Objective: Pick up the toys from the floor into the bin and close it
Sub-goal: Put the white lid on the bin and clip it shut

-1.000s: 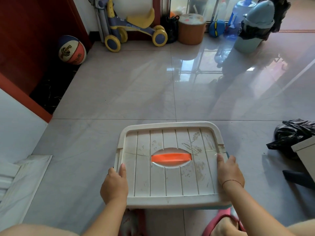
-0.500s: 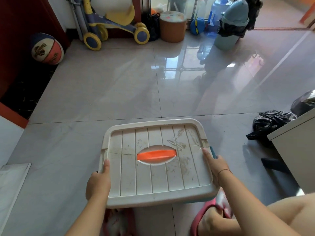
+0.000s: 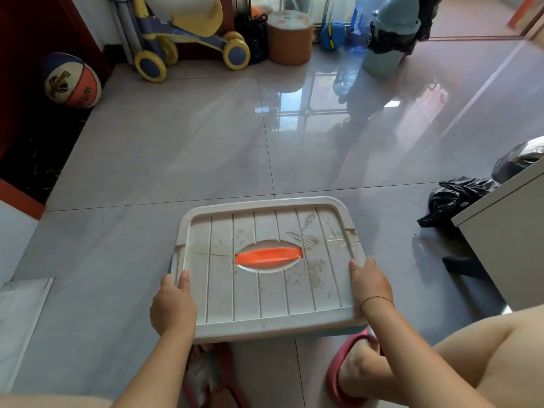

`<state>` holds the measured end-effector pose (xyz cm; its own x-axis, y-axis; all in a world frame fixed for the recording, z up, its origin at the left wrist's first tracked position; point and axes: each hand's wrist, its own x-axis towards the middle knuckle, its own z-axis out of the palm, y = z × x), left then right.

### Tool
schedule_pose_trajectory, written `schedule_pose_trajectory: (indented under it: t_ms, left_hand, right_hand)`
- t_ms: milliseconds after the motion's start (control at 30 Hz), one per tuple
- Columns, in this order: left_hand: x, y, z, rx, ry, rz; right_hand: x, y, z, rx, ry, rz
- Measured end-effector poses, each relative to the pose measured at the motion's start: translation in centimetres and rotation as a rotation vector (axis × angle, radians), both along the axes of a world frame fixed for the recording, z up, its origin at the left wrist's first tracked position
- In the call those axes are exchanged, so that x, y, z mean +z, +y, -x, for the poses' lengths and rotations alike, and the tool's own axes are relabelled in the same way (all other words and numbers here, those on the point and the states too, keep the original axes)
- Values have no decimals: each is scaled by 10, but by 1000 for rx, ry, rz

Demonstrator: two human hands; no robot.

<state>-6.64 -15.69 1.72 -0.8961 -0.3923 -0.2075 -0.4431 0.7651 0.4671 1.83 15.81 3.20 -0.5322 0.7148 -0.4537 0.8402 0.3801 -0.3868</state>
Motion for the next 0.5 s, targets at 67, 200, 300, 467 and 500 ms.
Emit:
schedule_pose_trajectory:
  t_ms: [67, 200, 300, 467, 500]
  left_hand:
    - [-1, -1, -3, 2, 40, 19]
    - [-6, -1, -10, -18, 83, 49]
    - [-3, -2, -8, -23, 14, 13]
    - [-4, -7, 13, 180, -210, -261]
    - [-9, -11, 19, 249, -252, -329]
  right_hand:
    - [2, -3, -3, 17, 9, -76]
    - [0, -17, -21, -34, 82, -95]
    - [-10, -21, -28, -104, 121, 65]
    - [-14, 9, -5, -214, 208, 245]
    - [-12, 14, 3, -219, 222, 257]
